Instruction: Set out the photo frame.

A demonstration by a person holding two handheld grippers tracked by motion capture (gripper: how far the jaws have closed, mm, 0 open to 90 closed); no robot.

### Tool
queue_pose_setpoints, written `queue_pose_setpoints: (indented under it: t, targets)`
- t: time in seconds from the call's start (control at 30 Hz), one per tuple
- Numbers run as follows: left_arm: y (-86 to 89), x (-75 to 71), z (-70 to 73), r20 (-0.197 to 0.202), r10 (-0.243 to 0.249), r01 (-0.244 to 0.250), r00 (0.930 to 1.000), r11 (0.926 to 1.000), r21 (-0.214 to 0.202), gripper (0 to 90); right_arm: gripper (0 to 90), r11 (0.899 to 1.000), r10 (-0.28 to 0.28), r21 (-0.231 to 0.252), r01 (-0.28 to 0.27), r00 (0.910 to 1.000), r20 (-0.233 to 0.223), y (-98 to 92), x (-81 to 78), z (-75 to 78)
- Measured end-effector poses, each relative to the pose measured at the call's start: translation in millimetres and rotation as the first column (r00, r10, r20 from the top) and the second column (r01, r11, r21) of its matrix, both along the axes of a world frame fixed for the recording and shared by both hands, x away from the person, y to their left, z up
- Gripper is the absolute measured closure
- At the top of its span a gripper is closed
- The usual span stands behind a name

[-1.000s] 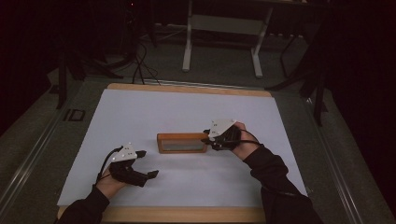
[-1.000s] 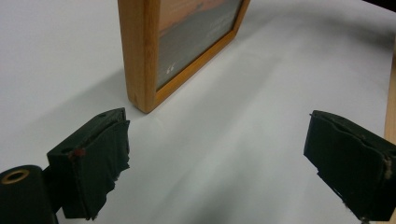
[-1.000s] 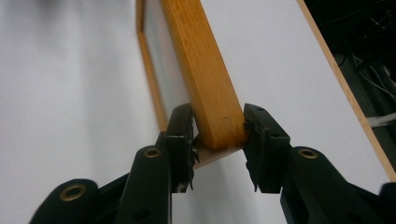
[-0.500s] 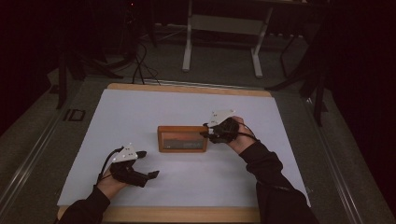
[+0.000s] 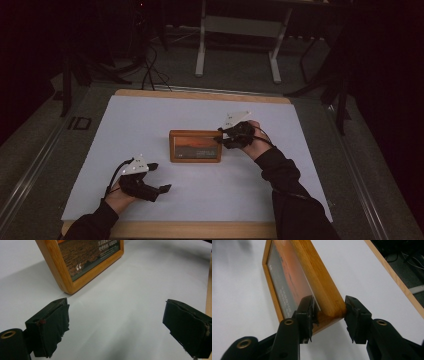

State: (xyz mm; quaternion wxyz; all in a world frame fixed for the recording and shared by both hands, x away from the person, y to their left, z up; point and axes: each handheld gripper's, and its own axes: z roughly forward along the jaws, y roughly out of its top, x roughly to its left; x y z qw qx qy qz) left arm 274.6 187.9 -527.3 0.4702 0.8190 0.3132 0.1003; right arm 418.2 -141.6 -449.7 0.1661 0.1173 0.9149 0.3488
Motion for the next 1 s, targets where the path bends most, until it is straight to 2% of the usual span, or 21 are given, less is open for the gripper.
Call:
queue_pose_setpoints:
  t: [0.13, 0.2, 0.23, 0.3, 0.33, 0.43, 0.6, 0.7, 0.77, 0.83, 0.9, 1.0]
  targets:
    - [-0.2, -0.1, -0.4, -0.001, 0.0, 0.0, 1.0, 1.0, -0.002, 7.0, 56.4, 1.0, -0.019, -0.012, 0.019, 0.9998, 0.01, 1.3, -0.6, -0.1]
    - [-0.2, -0.5, -0.2, -0.001, 0.0, 0.0, 1.0, 1.0, -0.003, 7.0, 53.1, 0.999, -0.03, -0.027, 0.031, 0.999, 0.033, 1.2, -2.1, -0.7]
    - [0.0, -0.5, -0.1, -0.001, 0.0, 0.0, 1.0, 1.0, -0.004, 7.0, 51.7, 0.999, -0.037, -0.019, 0.038, 0.9983, 0.046, 0.3, -2.8, -0.5]
    - [0.1, -0.1, -0.4, -0.003, 0.0, 0.0, 1.0, 1.0, -0.004, 7.0, 48.5, 0.999, -0.045, -0.003, 0.045, 0.9981, 0.043, -2.4, -3.0, 0.9]
    - [0.1, 0.0, -0.7, -0.004, -0.001, 0.0, 1.0, 1.0, -0.006, 7.0, 45.3, 0.998, -0.062, 0.015, 0.061, 0.9975, 0.034, -6.8, -2.1, 2.0]
    - [-0.6, -0.4, -0.9, -0.004, -0.005, 0.005, 1.0, 1.0, -0.003, 7.0, 41.7, 0.997, -0.077, 0.028, 0.076, 0.9967, 0.026, -11.3, -2.7, 2.5]
    - [-0.7, -0.2, -1.2, -0.005, -0.008, 0.008, 1.0, 0.9999, -0.008, 7.0, 37.2, 0.993, -0.104, 0.05, 0.105, 0.9944, -0.018, -22.8, -6.6, 0.7]
    - [-1.4, -0.3, -1.3, -0.004, -0.011, 0.011, 0.9999, 0.9999, -0.007, 7.0, 31.7, 0.988, -0.119, 0.091, 0.124, 0.9914, -0.054, -30.6, -11.2, -1.6]
    - [-2.3, -0.8, -1.3, -0.002, -0.014, 0.014, 0.9999, 0.9999, -0.006, 7.0, 27.0, 0.981, -0.144, 0.118, 0.153, 0.9859, -0.086, -35.1, -14.9, -3.6]
    - [-3.0, -1.1, -1.1, 0.001, -0.018, 0.018, 0.9998, 0.9998, -0.003, 7.0, 18.7, 0.976, -0.148, 0.144, 0.161, 0.9843, -0.096, -38.8, -18.5, -5.7]
    - [-3.7, -1.6, -0.9, 0.004, -0.018, 0.018, 0.9998, 0.9998, -0.003, 7.0, 13.5, 0.976, -0.139, 0.159, 0.151, 0.9864, -0.089, -42.9, -24.5, -8.6]
    - [-3.3, -2.0, -0.7, 0.006, -0.02, 0.02, 0.9998, 0.9998, -0.007, 7.0, 13.3, 0.973, -0.138, 0.168, 0.155, 0.9847, -0.106, -46.5, -30.9, -13.2]
